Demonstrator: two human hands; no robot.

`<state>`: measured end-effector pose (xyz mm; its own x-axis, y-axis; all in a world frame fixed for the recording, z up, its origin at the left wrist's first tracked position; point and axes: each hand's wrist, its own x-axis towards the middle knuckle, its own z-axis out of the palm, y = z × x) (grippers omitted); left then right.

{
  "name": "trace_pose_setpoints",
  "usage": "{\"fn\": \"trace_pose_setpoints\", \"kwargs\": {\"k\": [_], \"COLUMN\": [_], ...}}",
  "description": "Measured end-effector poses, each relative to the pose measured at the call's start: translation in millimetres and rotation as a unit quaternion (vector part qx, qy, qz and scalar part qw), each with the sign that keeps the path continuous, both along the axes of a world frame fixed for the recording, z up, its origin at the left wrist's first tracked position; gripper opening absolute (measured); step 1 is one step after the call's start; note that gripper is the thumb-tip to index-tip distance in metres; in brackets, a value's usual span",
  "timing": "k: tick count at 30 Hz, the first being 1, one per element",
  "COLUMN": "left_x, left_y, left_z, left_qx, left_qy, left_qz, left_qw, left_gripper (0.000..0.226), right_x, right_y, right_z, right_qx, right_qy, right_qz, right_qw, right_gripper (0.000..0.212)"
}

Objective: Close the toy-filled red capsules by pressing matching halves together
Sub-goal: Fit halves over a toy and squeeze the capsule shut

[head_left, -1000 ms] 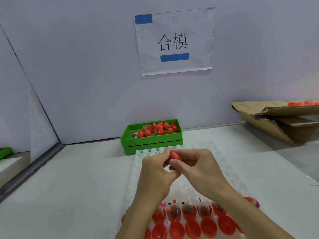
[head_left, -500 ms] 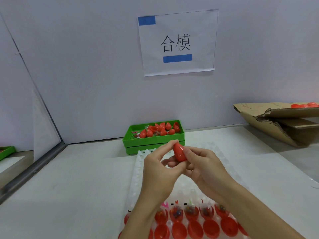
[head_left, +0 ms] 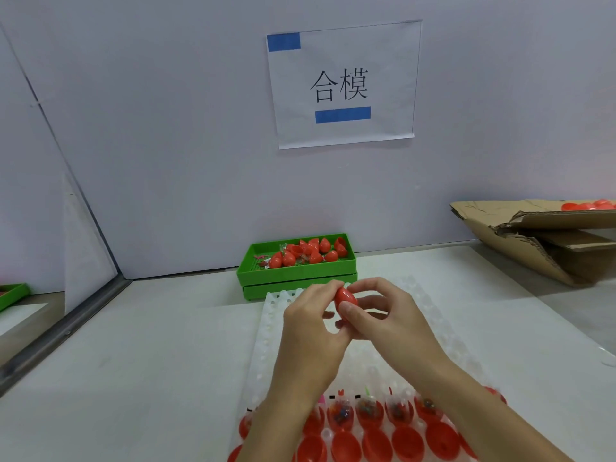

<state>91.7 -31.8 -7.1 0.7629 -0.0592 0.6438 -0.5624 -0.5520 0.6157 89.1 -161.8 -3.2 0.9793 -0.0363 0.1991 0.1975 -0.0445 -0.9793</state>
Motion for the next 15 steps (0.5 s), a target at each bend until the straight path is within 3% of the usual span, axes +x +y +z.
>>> {"fn": "trace_pose_setpoints", "kwargs": {"k": [3,6,10,15], "left_x": [2.2,-0.2,-1.2,-1.9], "left_y": [-1.1,-2.0,2.4,3.6], "left_z": [-1.5,-0.1,2.7,5.4], "left_qx": [0.007,-0.067,-0.122,-0.137], "left_qy": [0.027,0.152,0.165,0.121], "left_qz": [0.003,-0.071,-0.089,-0.105], "left_qw": [1.000,0.984,0.975,0.977], "left_gripper": [0.060,0.083,0.069,0.055], "right_x": [0.0,1.7,4.2,3.6], "right_y": [0.9,-0.4,-6.6,-8.7], "right_z": [-1.9,0.5,3.9,4.6], "right_qx": [0.006,0.112,0.244,0.277], "right_qy": [-0.024,0.011,0.086,0.104], "right_qz": [-0.002,0.029,0.083,0.163], "right_qw": [1.000,0.993,0.962,0.941], "right_gripper": [0.011,0.015,0.021,0.028]}}
